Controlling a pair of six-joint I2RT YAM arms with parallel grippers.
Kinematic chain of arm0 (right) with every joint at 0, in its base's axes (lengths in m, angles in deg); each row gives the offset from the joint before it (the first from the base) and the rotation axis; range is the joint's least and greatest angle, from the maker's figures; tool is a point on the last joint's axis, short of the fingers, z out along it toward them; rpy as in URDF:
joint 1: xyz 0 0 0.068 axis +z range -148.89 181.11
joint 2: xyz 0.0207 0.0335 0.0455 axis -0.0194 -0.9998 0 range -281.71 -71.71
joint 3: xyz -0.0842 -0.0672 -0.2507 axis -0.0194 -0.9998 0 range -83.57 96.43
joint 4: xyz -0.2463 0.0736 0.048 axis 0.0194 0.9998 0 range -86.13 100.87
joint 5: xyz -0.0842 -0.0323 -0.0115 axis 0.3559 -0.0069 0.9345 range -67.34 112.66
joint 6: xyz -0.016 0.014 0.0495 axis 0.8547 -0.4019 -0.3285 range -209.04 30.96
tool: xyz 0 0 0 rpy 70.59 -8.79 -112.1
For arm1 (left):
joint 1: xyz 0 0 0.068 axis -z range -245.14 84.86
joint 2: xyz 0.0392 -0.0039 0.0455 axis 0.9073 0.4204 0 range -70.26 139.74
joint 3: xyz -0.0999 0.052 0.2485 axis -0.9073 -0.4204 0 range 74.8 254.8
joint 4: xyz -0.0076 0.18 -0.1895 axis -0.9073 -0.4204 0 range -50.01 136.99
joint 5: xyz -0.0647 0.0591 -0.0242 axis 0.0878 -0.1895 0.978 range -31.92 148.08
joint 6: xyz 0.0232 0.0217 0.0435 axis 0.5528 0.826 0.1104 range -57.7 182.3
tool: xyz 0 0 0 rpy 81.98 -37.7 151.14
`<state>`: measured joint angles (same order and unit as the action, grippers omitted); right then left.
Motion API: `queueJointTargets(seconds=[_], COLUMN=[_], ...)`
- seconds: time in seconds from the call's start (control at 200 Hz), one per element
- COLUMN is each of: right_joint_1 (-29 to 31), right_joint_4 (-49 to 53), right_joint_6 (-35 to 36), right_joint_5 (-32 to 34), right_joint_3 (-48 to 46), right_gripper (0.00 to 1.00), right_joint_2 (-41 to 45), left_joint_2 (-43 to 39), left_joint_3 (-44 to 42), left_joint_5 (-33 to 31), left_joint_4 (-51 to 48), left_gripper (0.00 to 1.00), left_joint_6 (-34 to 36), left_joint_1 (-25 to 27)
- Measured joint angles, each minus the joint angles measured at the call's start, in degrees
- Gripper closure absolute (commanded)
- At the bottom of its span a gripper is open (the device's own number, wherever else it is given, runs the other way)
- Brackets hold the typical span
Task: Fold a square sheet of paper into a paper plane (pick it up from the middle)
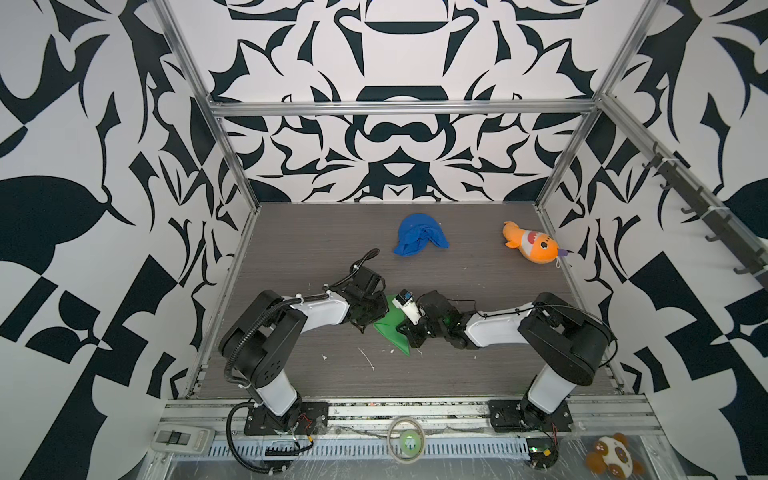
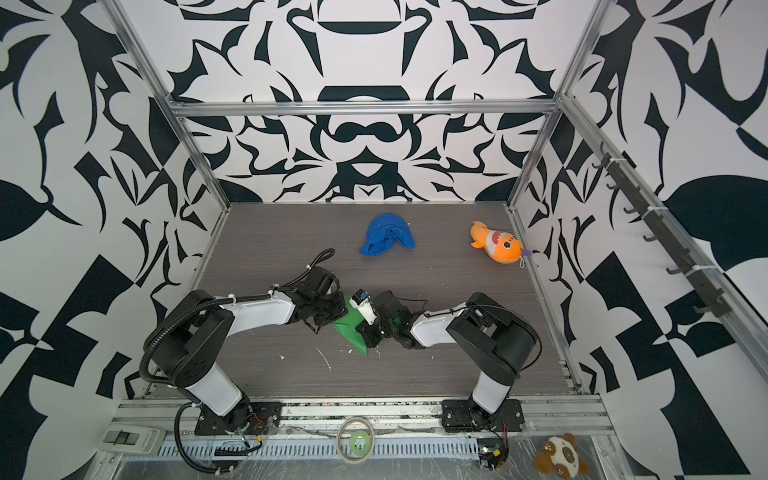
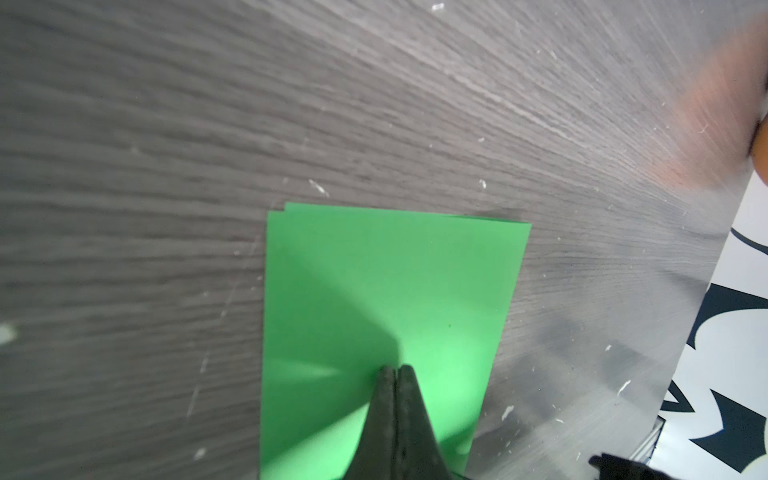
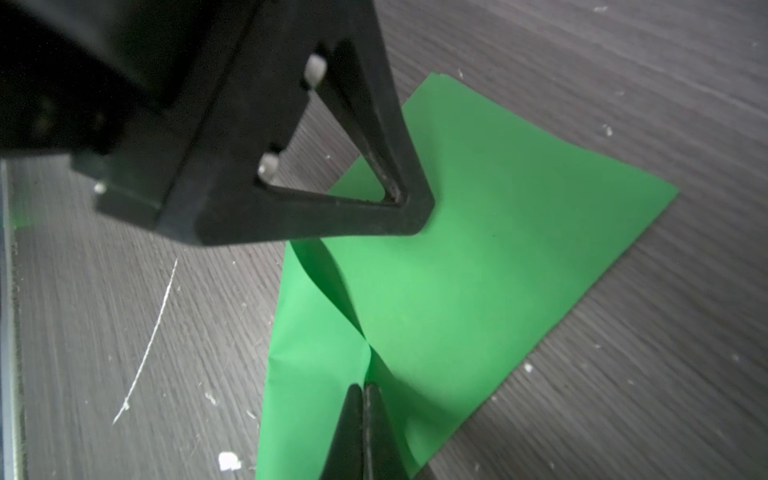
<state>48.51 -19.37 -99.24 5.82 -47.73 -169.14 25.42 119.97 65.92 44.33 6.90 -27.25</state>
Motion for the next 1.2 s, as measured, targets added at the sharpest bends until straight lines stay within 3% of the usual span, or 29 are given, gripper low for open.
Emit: queueJointTargets(seconds=[0.71,0.87,1.015,1.205], right_joint_1=[-0.8,-0.8,-0.8,-0.8], right_joint_4=[1.4,1.4,1.4,1.3], right_joint_6=[-0.2,-0.3,-0.4,-0.5], right_joint_5=[0.0,0.0,0.1,0.1], right_joint_3=[0.0,0.0,0.0,0.0], right_gripper=[0.98,0.98,0.99,0.99], right_joint_2=[0.7,0.7,0.6,0.6], left_joint_2=[1.0,0.6,-4.4,-16.0], left_joint_3=[1.1,1.2,0.5,-9.3], left_joint_5=[0.8,0.9,1.0,0.7], left_joint_4=[-0.2,-0.9,-1.4,9.0], left_gripper=[1.0,0.92,0.83,0.82], left_joint_6=[1.0,1.0,0.4,-4.7], left_joint_1=[0.0,0.0,0.0,1.2])
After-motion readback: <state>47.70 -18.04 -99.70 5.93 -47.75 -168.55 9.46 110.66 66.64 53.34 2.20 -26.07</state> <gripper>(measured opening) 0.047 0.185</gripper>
